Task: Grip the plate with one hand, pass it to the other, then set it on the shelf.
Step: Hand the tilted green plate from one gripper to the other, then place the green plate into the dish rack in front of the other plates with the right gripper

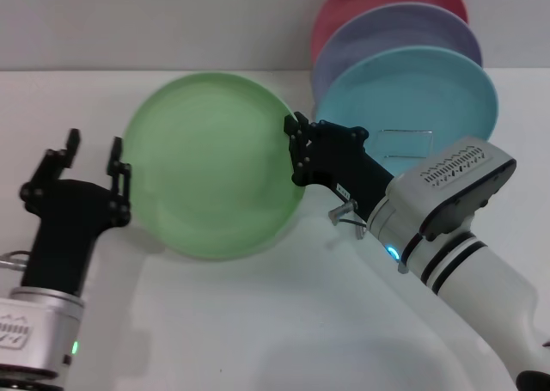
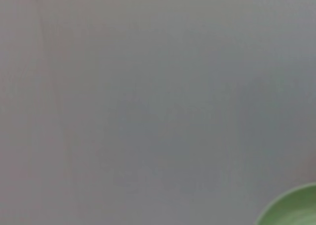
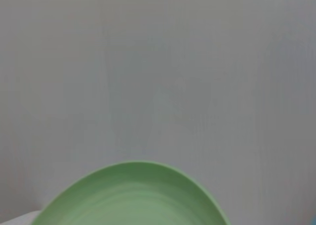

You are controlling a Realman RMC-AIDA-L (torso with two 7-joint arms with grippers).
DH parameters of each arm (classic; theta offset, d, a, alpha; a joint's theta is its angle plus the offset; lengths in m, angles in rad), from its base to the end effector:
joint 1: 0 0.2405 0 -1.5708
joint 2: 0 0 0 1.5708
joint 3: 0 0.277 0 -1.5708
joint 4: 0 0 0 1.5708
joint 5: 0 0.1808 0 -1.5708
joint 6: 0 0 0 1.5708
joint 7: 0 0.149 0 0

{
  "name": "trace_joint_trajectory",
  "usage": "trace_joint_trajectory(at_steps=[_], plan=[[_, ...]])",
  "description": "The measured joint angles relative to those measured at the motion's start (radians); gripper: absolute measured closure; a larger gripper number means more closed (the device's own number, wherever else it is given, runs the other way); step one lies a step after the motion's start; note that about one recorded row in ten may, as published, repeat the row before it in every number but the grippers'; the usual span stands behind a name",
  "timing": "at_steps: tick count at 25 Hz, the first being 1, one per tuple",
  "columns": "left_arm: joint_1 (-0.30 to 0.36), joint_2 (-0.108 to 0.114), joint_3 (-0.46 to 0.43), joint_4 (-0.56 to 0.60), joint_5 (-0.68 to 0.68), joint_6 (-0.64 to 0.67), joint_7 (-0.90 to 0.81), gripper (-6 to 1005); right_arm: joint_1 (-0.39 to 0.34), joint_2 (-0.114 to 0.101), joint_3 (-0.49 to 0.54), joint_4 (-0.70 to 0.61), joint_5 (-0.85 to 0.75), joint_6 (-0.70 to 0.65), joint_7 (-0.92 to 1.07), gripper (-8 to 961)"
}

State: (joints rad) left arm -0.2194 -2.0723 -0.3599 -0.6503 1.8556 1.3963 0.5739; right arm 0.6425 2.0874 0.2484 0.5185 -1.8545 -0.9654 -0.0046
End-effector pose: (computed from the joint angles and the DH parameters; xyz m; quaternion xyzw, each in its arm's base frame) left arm -0.2696 0.2521 -0.0459 -0.6846 -0.1090 -0.2736 0.6668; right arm 0.1991 0.3410 -0.1128 -0.8159 0.2167 0.3388 0.4154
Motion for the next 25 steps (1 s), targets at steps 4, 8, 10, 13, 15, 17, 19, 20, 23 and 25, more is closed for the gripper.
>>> trace_joint_trajectory(at_steps=[4,8,10,13,15,17,19,20,23,25], plan=[[0.019,0.004,-0.026,0.002,-0.002,0.073,-0.046,626,0.001,0.000,0.001,0.000,0.000,-0.001,-0.001,924],[0.039,0.009,-0.071,0.039,0.002,0.173,-0.172,575,0.002,0.000,0.003,0.003,0.000,-0.020,-0.036,924],[0.043,0.009,-0.098,0.073,0.001,0.213,-0.241,575,-0.001,0.000,0.004,0.008,-0.004,-0.045,-0.070,924],[0.047,0.009,-0.152,0.126,-0.002,0.235,-0.358,576,-0.011,0.000,0.004,0.009,-0.040,-0.111,-0.102,925],[0.045,0.009,-0.190,0.172,-0.002,0.227,-0.456,576,-0.021,-0.002,0.004,0.003,-0.069,-0.170,-0.106,925],[0.037,0.009,-0.216,0.221,-0.002,0.215,-0.565,577,-0.038,-0.003,0.004,-0.007,-0.101,-0.247,-0.113,925],[0.025,0.009,-0.230,0.270,-0.003,0.204,-0.667,577,-0.055,-0.003,0.005,-0.019,-0.123,-0.325,-0.135,926],[0.018,0.009,-0.232,0.294,-0.003,0.201,-0.719,577,-0.065,-0.004,0.006,-0.024,-0.130,-0.363,-0.153,926],[0.000,0.009,-0.232,0.353,0.000,0.196,-0.838,578,-0.097,-0.004,0.006,-0.052,-0.141,-0.483,-0.200,926],[-0.011,0.009,-0.229,0.379,0.002,0.190,-0.880,578,-0.112,-0.004,0.006,-0.085,-0.140,-0.556,-0.203,927]])
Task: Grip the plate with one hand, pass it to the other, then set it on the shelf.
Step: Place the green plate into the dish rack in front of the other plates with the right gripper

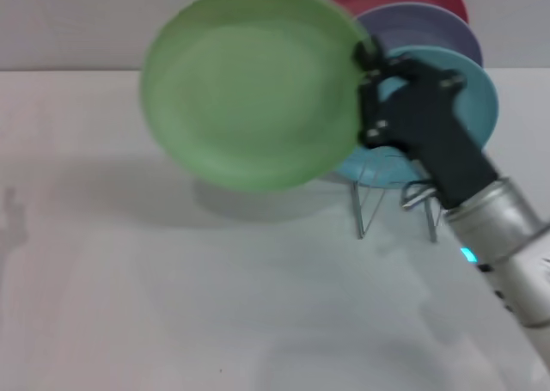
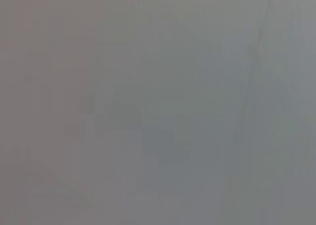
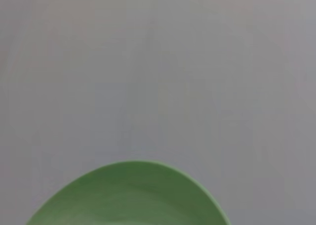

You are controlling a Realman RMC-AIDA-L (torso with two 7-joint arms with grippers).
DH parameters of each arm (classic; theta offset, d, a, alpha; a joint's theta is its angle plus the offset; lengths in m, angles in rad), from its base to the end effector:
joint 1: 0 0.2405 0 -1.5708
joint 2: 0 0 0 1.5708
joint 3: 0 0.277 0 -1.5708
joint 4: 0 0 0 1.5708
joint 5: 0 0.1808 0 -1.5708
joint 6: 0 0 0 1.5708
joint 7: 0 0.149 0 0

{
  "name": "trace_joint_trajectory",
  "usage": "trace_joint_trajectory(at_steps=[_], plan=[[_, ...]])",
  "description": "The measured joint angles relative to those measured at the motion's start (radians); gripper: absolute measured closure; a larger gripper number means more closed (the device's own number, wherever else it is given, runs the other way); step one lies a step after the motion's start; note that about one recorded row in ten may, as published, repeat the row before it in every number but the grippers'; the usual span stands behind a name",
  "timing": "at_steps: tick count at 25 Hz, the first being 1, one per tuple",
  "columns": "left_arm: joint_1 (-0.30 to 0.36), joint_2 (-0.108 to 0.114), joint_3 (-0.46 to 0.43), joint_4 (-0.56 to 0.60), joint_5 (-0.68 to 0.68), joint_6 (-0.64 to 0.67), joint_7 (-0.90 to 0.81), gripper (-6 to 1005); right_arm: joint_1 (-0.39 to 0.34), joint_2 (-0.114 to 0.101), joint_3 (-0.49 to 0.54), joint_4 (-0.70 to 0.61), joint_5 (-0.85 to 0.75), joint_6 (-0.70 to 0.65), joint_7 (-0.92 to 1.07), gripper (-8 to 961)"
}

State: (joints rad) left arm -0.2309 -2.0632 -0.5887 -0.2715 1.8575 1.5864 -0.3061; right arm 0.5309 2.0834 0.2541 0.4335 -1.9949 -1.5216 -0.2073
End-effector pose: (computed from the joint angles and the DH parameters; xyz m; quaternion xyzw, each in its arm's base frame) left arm -0.3396 0.2524 0.0387 -0.5273 -0.2533 -0.4638 0.6653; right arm 0.1929 0.3047 -0.0503 -0.7314 -0.0002 0.4488 0.5134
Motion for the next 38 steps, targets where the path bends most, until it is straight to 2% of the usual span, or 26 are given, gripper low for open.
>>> trace_joint_trajectory(at_steps=[6,11,15,18,19,23,31,38], plan=[[-0.010,0.000,0.006,0.014,0.007,-0.042,-0.038,579,-0.065,0.000,0.038,-0.079,0.007,-0.202,0.009,927],[-0.009,0.000,0.007,0.011,0.035,-0.045,-0.049,580,-0.093,-0.005,0.060,-0.158,0.006,-0.303,0.011,927],[-0.009,-0.002,0.007,0.003,0.039,-0.045,-0.050,580,-0.079,-0.009,0.071,-0.250,0.006,-0.321,0.034,926],[-0.007,-0.004,0.007,-0.009,0.039,-0.040,-0.050,579,-0.039,-0.012,0.077,-0.389,0.006,-0.327,0.137,925],[-0.005,-0.004,0.005,-0.018,0.039,-0.039,-0.050,579,-0.039,-0.012,0.077,-0.389,0.006,-0.327,0.137,925],[-0.001,-0.007,0.006,-0.038,0.039,-0.042,-0.050,579,-0.009,-0.013,0.076,-0.531,0.006,-0.333,0.227,926],[0.007,-0.011,0.032,-0.074,0.038,-0.043,-0.040,578,-0.025,-0.013,0.038,-0.645,-0.004,-0.388,0.240,929],[0.019,-0.011,0.057,-0.100,0.038,-0.037,-0.039,577,-0.040,-0.013,0.016,-0.689,0.002,-0.395,0.231,930]])
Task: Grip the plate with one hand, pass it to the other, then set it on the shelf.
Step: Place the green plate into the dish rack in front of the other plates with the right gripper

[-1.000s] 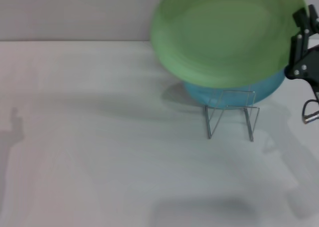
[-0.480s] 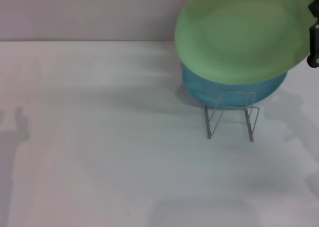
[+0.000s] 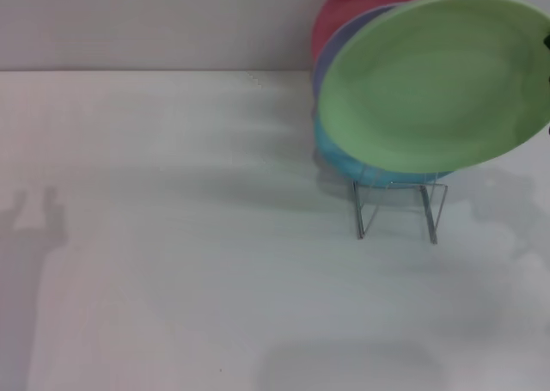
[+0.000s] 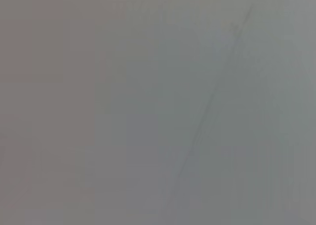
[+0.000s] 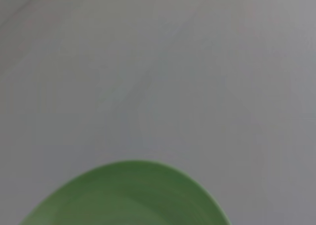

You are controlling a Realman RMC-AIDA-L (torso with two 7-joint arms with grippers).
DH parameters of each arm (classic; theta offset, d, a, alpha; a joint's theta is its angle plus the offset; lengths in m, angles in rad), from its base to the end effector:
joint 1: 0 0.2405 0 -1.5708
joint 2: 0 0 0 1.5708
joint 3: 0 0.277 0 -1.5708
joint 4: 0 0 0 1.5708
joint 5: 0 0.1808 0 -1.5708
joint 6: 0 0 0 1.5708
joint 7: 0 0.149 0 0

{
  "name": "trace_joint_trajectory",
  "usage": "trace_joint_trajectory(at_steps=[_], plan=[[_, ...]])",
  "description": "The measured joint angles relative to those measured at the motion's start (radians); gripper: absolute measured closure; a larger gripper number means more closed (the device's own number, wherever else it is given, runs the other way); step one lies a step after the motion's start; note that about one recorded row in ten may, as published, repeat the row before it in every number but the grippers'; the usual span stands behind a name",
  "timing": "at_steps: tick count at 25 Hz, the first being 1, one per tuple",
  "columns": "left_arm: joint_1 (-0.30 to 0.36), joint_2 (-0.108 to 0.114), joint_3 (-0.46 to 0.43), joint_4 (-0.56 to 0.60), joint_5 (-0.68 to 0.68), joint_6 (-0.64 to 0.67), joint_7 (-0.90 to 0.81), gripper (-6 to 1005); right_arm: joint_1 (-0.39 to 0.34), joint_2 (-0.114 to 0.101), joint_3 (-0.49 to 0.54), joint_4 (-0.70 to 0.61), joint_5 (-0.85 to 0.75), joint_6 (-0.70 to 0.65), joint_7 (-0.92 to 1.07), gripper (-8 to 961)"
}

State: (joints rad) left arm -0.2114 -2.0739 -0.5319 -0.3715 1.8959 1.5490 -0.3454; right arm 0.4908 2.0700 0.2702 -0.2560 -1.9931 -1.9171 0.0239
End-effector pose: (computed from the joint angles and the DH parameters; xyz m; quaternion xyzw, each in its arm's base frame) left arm -0.3206 0.2509 0.0114 -0.5417 -0.2972 -0.5014 0.6056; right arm 0.2676 0.2895 0.0515 -0.7127 -0.1744 0.3617 0.5752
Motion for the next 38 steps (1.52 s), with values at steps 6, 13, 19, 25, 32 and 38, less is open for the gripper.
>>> trace_joint_trajectory(at_steps=[6,13,19,25,32,38], plan=[[0.009,0.000,0.008,-0.018,0.000,0.004,-0.001,577,0.007,0.000,0.003,-0.013,0.003,0.010,-0.022,929],[0.012,0.000,0.015,-0.029,0.000,0.008,-0.004,576,0.026,0.001,-0.012,-0.014,-0.002,0.040,-0.053,929],[0.015,0.000,0.016,-0.032,0.000,0.011,-0.007,575,0.029,0.002,-0.041,-0.012,-0.004,0.055,-0.082,929],[0.016,0.000,0.017,-0.037,0.000,0.015,-0.007,575,0.021,0.002,-0.058,-0.014,-0.004,0.061,-0.092,929],[0.016,0.002,0.017,-0.042,0.000,0.017,-0.007,574,0.010,0.002,-0.083,-0.020,-0.007,0.079,-0.123,930],[0.018,0.000,0.026,-0.043,0.000,0.020,-0.008,573,0.006,0.001,-0.099,-0.026,-0.007,0.085,-0.139,930]])
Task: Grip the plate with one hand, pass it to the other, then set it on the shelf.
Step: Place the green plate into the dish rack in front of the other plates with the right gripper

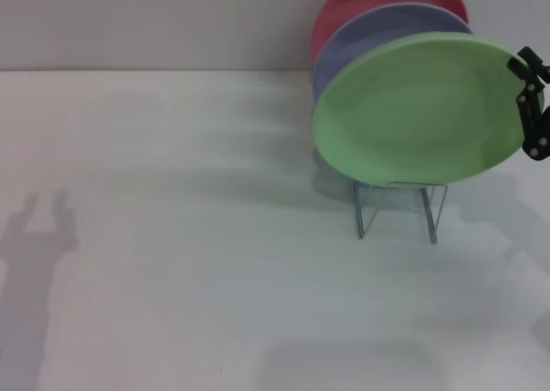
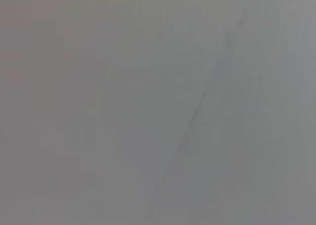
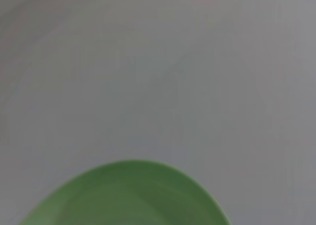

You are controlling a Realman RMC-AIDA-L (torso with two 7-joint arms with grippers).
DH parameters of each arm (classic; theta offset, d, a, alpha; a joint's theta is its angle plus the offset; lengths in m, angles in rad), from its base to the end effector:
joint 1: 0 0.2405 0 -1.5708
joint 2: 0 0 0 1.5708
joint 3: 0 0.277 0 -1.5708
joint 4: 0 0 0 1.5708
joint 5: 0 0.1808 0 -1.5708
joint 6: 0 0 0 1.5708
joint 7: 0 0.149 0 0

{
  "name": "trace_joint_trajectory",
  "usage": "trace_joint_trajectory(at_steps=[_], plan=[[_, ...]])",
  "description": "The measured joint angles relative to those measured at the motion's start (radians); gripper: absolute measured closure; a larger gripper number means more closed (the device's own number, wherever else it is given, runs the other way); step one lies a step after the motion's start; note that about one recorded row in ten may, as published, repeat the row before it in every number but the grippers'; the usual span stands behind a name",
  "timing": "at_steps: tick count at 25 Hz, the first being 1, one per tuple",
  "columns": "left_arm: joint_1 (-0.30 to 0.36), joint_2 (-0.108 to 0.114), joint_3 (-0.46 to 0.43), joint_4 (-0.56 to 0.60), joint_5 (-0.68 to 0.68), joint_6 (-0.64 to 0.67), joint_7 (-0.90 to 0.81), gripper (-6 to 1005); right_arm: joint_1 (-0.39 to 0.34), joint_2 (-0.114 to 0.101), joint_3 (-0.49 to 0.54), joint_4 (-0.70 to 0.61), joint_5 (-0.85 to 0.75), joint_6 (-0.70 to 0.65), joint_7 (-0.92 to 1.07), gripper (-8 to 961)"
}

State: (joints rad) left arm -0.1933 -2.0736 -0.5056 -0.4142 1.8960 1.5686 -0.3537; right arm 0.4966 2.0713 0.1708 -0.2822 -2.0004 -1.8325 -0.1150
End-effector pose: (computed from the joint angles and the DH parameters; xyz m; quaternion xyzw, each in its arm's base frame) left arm -0.3139 0.2448 0.0070 -0.5372 -0.3038 -0.5199 0.5906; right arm 0.2710 0.2970 0.0380 -0.7407 -0.2267 0.2883 0.5629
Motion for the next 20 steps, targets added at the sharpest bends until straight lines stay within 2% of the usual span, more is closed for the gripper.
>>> trace_joint_trajectory(at_steps=[20], plan=[[0.000,0.000,0.013,0.000,0.000,0.001,-0.001,572,-0.030,0.004,-0.039,0.006,0.000,0.029,-0.084,922]])
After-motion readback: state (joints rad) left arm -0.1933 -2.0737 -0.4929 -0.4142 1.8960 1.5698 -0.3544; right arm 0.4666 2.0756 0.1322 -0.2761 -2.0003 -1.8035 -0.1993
